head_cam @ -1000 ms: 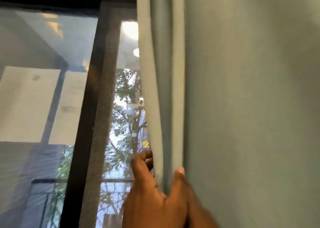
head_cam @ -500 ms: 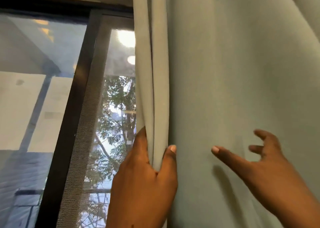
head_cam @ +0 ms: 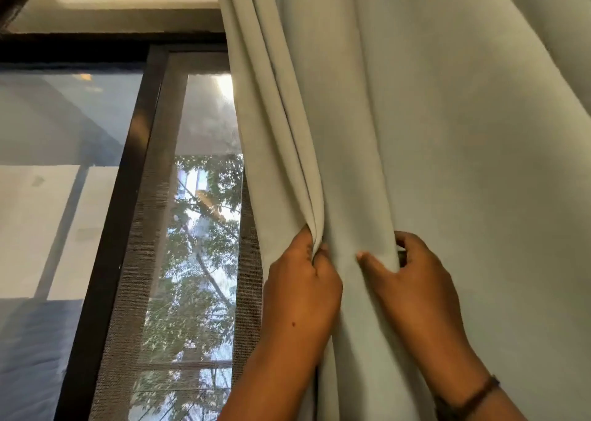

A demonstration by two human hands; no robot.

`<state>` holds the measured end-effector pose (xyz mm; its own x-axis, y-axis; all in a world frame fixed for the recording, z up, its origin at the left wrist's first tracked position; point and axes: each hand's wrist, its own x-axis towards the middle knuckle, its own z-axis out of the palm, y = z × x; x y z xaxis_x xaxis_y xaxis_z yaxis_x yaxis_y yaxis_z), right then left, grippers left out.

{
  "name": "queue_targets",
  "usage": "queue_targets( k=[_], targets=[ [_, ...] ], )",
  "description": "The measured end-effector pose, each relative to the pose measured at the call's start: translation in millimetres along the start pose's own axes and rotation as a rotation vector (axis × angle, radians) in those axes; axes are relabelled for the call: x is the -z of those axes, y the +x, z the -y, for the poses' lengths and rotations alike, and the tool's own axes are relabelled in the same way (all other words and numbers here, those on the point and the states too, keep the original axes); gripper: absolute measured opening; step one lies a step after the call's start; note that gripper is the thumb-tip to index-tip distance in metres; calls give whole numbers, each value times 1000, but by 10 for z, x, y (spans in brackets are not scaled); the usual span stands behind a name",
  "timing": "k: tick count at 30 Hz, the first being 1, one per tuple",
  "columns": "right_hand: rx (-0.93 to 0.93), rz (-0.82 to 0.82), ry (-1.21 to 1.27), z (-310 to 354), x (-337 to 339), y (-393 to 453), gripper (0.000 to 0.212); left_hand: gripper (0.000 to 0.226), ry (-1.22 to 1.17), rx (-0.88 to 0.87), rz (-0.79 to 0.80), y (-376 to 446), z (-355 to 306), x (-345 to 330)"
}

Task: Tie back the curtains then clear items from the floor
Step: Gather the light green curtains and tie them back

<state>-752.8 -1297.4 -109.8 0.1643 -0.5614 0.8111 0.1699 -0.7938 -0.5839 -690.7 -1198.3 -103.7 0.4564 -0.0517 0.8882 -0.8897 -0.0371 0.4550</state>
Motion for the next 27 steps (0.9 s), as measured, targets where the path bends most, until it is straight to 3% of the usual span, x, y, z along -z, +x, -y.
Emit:
queue_targets(
  k=[2, 8, 12, 17, 21, 24, 27],
  targets=[
    [71, -86, -46, -99, 21, 87, 23, 32, 12, -19, -10, 21, -31, -19],
    [82, -82, -159, -107, -32, 238, 27, 44, 169, -53, -152, 448, -143, 305],
    [198, 44, -135, 326, -295, 351, 26, 34, 279, -82, -152, 945, -277, 668],
    [389, 42, -173, 1083, -504, 566, 16, 30, 354, -191, -156, 1256, -273, 1128],
    [430, 56, -243, 1519, -632, 752, 11, 37, 241, -174, -128, 1506, -216, 1436],
    [436, 187, -301, 1780, -707, 843, 6, 36, 130, -126, -137, 1750, -241, 1604],
    [393, 357, -448, 1985, -755, 983, 10, 38, 197, -149, -144, 1918, -252, 1764]
  ],
)
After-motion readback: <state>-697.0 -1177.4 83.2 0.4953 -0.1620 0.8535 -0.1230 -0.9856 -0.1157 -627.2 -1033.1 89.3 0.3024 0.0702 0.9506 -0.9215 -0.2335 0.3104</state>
